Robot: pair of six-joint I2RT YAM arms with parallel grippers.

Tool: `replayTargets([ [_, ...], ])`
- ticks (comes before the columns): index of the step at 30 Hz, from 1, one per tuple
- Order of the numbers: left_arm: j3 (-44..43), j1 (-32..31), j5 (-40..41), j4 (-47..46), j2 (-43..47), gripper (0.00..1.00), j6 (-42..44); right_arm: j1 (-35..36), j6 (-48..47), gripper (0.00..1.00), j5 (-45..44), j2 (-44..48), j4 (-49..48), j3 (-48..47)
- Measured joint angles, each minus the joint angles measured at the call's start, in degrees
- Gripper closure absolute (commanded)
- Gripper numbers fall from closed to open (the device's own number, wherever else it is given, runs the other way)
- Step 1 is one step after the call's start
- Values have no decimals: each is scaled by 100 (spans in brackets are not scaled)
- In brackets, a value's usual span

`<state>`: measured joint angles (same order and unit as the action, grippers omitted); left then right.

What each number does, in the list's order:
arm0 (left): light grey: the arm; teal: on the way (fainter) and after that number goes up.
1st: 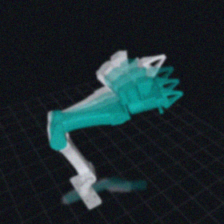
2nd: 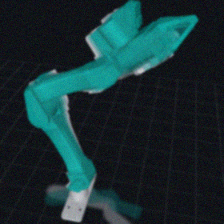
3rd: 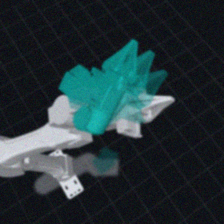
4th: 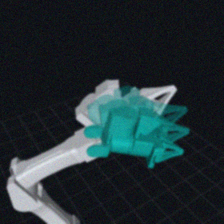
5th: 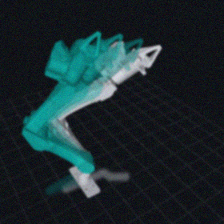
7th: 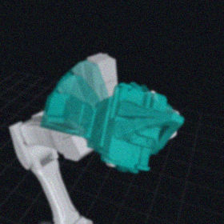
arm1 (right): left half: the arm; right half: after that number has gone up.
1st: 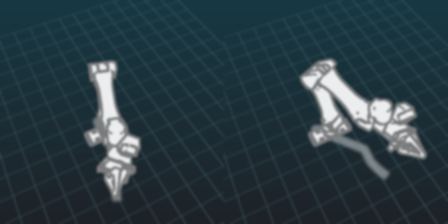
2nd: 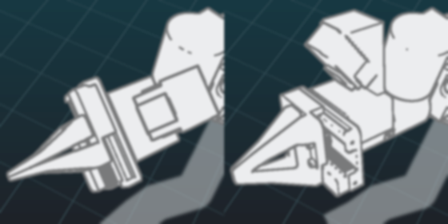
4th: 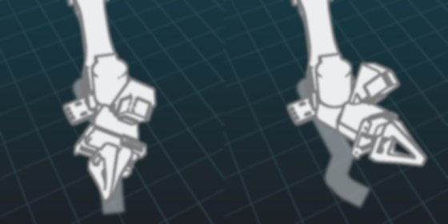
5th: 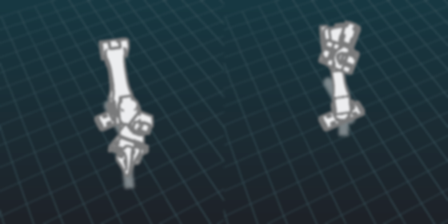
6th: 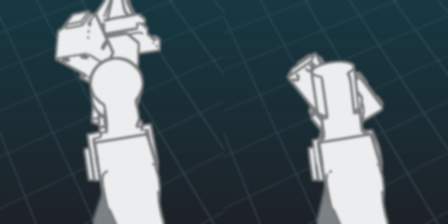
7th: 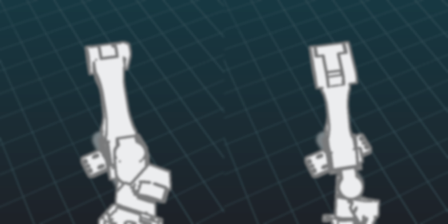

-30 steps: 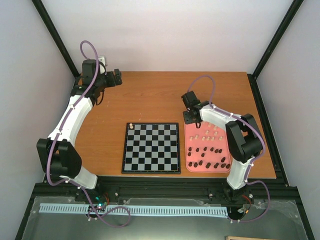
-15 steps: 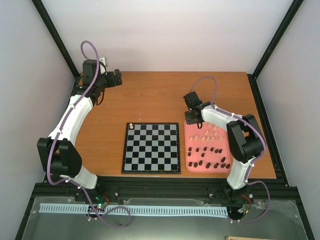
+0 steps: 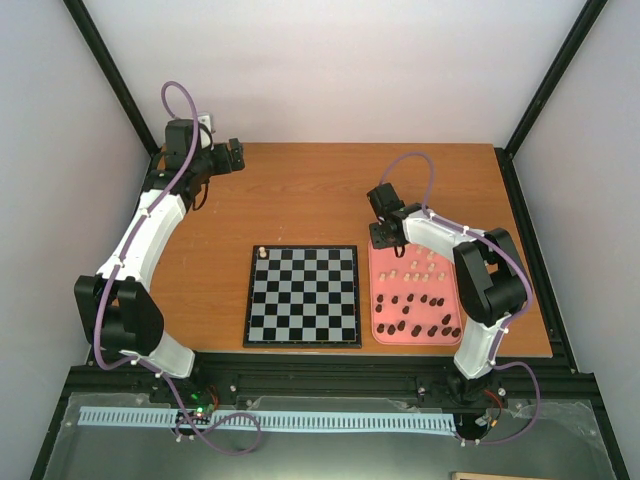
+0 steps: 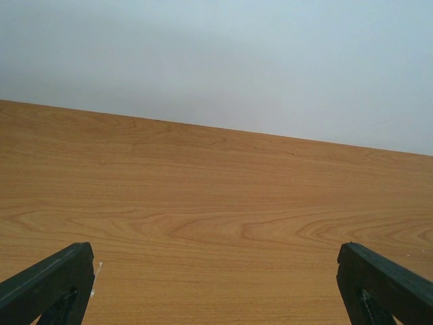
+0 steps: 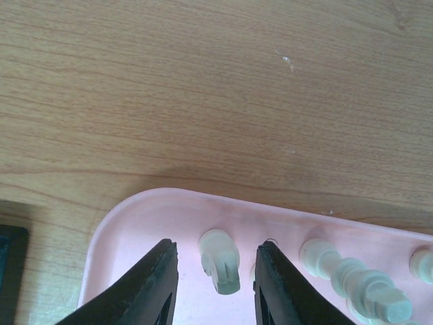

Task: Set up the chess pieces on the board
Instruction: Pick up the chess piece from the storage box.

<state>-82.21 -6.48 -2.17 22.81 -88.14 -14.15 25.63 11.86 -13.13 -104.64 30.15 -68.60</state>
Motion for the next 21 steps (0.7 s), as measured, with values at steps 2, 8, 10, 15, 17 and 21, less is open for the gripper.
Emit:
replayTargets([
  [2,0,0,0,-2,0,0,2,0,0,66,0,0,0,0],
  [8,0,0,0,0,0,0,0,-26,0,68,2,-22,0,-4],
  [10,0,0,0,0,0,0,2,-46,-2,70,2,-63,0,-15],
  [15,0,0,0,0,0,0,2,-70,-17,77,9,-186,22,-74],
  [17,0,0,0,0,0,0,0,-76,-28,79,15,-214,24,-96],
  [21,0,0,2,0,0,0,0,-85,-31,88,31,-240,26,-122],
])
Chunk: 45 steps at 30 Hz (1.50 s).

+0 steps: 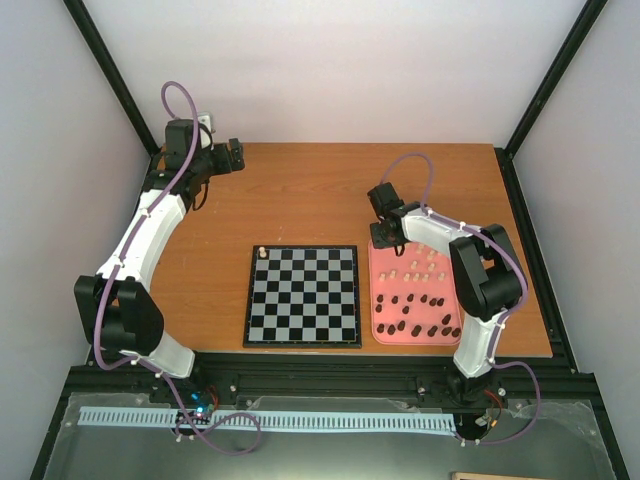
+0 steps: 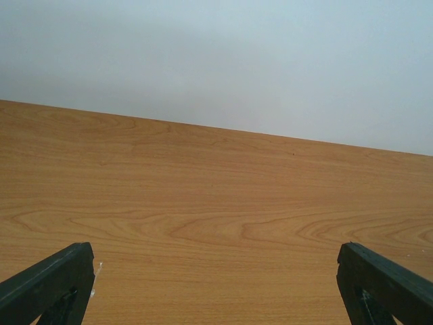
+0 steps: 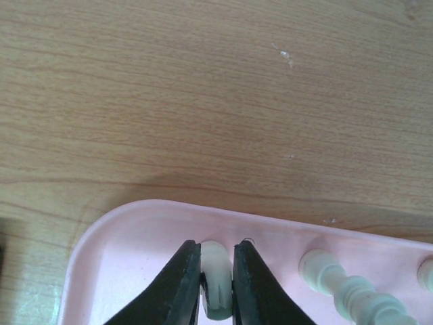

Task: Set up the chess pieces on the board
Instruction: Pick up the chess piece from the storage box, then place the chess piece on the chessboard.

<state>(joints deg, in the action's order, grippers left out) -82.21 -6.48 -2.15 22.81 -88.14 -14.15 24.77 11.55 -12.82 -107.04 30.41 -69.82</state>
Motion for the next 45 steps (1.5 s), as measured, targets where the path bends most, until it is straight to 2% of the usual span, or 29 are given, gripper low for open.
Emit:
replayTargets([
  [3,0,0,0,0,0,0,0,0,7,97,17,2,-9,-20],
  [11,0,0,4,0,0,0,2,0,31,97,103,63,46,-42],
  [16,0,0,4,0,0,0,0,98,13,97,254,577,181,-76],
  [20,0,0,4,2,0,0,0,522,-173,97,533,1106,256,-385],
  [24,0,0,2,0,0,0,2,1213,-479,97,1001,1147,212,-951],
  [31,0,0,2,2,2,0,0,2033,-761,97,1458,22,361,-2177],
  [38,0,0,37,15,2,0,2,2590,-920,97,1572,-1375,1032,-3641],
  [45,0,0,48,44,2,0,4,2927,-1023,97,1644,-1976,1578,-4503],
])
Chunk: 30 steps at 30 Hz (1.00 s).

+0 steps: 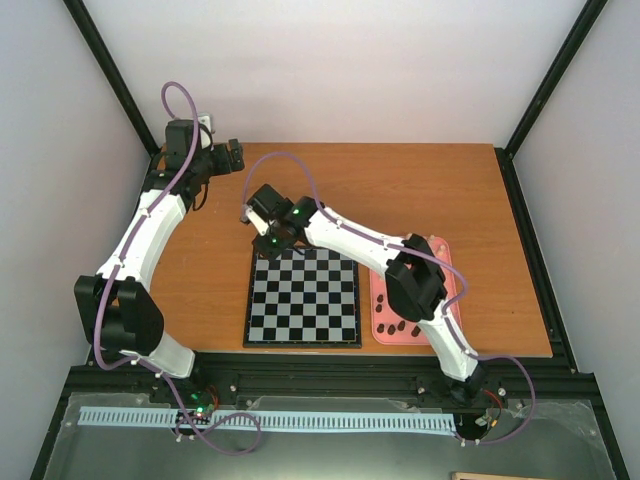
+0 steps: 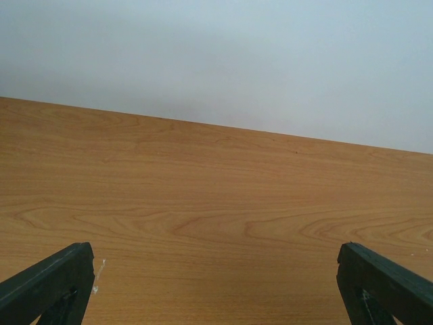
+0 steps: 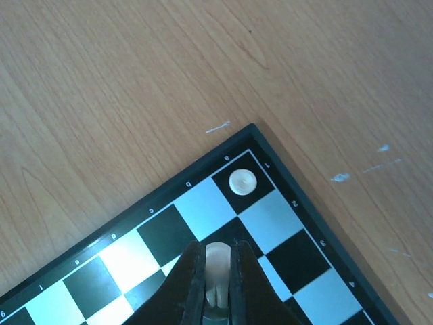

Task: Set up the chess pieces on the board
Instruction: Place the chess piece on the chessboard.

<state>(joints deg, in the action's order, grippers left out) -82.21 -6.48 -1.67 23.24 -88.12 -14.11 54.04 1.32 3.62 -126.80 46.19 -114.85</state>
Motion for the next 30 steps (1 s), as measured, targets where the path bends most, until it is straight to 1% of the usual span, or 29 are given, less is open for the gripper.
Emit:
replayTargets([
  [9,0,0,0,4,0,0,2,92,-28,97,13,-649,295,-662],
  [23,0,0,-2,7,0,0,13,129,-26,97,59,-881,361,-848],
  [30,0,0,-2,9,0,0,22,133,-26,97,160,-1150,343,-1008],
])
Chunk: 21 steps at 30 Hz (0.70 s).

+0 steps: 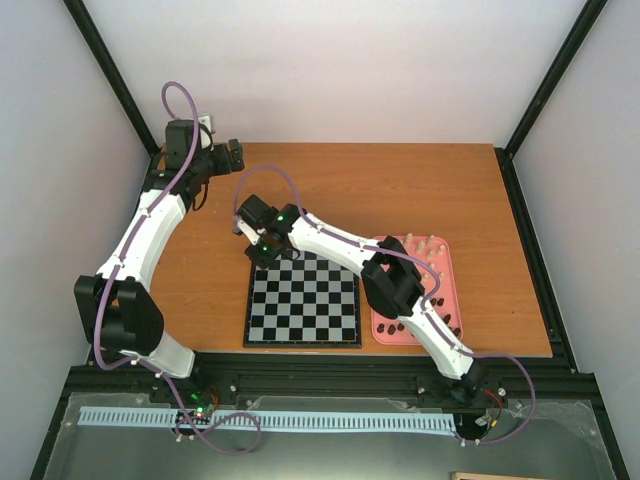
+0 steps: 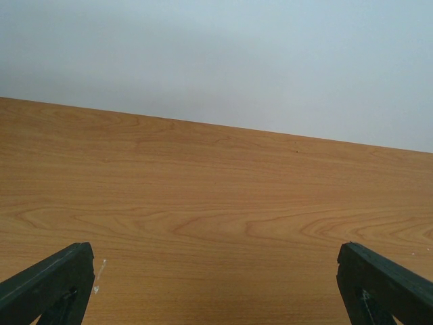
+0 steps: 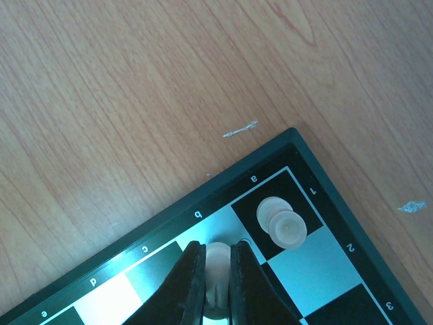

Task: Set up the chess pieces on the board
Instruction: Place the chess piece on the chessboard.

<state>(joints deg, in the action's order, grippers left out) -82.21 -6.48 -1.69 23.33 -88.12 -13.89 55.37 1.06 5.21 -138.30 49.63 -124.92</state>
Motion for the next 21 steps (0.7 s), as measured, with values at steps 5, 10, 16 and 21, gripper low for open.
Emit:
replayTargets([
  [5,0,0,0,0,0,0,0,2,0,97,-2,-42,7,-44],
  [10,0,0,0,0,0,0,0,2,0,97,0,-63,7,-166],
  [16,0,0,0,0,0,0,0,2,0,97,-4,-98,42,-225],
  [21,0,0,2,0,0,0,2,2,0,96,-7,-162,87,-225],
])
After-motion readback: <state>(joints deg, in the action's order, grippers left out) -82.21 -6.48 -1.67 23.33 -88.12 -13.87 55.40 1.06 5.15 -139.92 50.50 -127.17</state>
